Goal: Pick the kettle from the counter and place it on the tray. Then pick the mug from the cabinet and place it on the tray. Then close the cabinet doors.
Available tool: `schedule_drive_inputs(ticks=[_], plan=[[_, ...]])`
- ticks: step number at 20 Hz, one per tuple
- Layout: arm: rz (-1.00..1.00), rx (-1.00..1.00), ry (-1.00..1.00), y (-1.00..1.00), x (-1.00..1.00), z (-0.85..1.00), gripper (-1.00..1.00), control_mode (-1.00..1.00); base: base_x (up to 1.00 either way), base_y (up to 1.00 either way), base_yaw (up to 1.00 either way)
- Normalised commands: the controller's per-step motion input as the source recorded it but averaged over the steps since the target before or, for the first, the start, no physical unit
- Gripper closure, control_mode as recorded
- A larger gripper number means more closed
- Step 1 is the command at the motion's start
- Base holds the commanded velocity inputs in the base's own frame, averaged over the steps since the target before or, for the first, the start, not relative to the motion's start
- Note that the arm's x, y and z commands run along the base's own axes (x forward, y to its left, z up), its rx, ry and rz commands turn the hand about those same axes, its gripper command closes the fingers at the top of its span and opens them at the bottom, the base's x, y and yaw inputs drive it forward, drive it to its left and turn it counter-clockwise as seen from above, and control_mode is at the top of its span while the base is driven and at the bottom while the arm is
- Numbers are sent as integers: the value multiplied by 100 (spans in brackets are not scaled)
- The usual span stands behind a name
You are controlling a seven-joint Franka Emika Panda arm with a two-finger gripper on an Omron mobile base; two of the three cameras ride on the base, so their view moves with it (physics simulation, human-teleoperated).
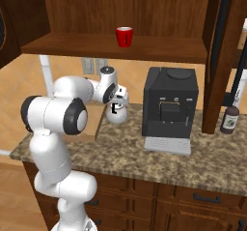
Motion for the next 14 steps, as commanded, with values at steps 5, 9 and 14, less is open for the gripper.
schedule_drive_inputs(ticks=[5,9,14], plan=[[0,1,0,-1,25,-11,-100,-100,0,0,0],[0,1,0,-2,23,-9,-100,-100,0,0,0],[0,1,0,-1,23,-12,-100,-100,0,0,0]])
